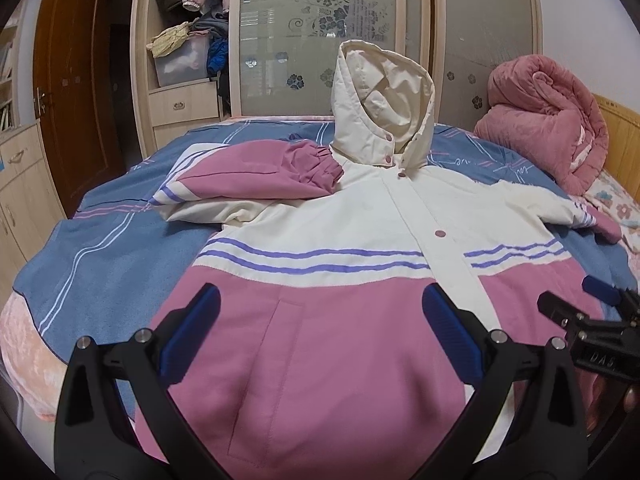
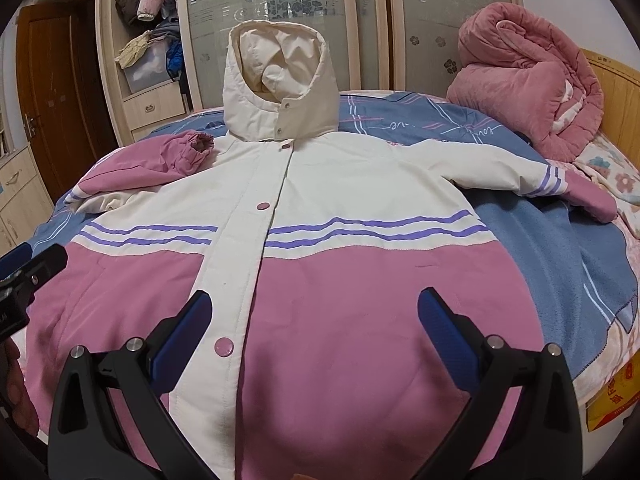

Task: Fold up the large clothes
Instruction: 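Bring the right tool over the folded pink sleeve cuff, then grasp the folded sleeve cuff with the right tool and lay it flatter across the chest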

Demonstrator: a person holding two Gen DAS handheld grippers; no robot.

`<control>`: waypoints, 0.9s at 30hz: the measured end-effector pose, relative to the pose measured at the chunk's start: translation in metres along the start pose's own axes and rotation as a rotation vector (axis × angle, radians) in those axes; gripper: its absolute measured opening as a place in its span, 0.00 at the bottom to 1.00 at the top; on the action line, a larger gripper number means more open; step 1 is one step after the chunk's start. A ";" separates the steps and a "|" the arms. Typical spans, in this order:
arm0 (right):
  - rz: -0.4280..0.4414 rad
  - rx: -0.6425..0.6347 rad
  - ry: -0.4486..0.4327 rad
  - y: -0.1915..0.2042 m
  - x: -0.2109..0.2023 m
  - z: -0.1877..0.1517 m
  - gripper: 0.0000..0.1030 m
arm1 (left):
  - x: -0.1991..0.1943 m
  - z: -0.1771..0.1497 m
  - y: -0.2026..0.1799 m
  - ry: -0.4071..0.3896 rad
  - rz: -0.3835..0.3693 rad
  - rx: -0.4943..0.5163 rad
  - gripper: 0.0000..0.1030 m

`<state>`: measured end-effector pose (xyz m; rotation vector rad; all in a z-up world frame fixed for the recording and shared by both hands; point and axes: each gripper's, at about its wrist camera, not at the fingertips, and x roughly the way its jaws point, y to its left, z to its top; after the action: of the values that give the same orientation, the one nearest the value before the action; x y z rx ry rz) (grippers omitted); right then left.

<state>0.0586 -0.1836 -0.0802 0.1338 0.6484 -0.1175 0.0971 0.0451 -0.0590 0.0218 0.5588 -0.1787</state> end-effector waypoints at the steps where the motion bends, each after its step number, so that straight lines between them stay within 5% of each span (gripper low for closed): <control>1: 0.006 -0.001 -0.005 0.000 -0.001 0.000 0.99 | 0.000 0.001 0.000 0.000 -0.003 -0.005 0.98; 10: 0.056 0.025 0.049 -0.002 0.006 0.009 0.99 | 0.011 0.012 -0.003 0.005 -0.029 -0.040 0.98; 17: 0.203 0.020 0.094 0.026 0.017 0.067 0.99 | 0.024 0.020 0.002 0.024 -0.030 -0.082 0.98; 25: 0.501 0.094 0.308 0.089 0.124 0.170 0.99 | 0.025 0.026 0.012 0.027 -0.059 -0.113 0.98; 27: 0.478 0.059 0.351 0.108 0.154 0.186 0.99 | 0.022 0.027 0.014 0.022 -0.061 -0.105 0.98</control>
<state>0.3068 -0.1171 -0.0174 0.3679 0.9455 0.3549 0.1323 0.0536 -0.0486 -0.0958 0.5906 -0.2085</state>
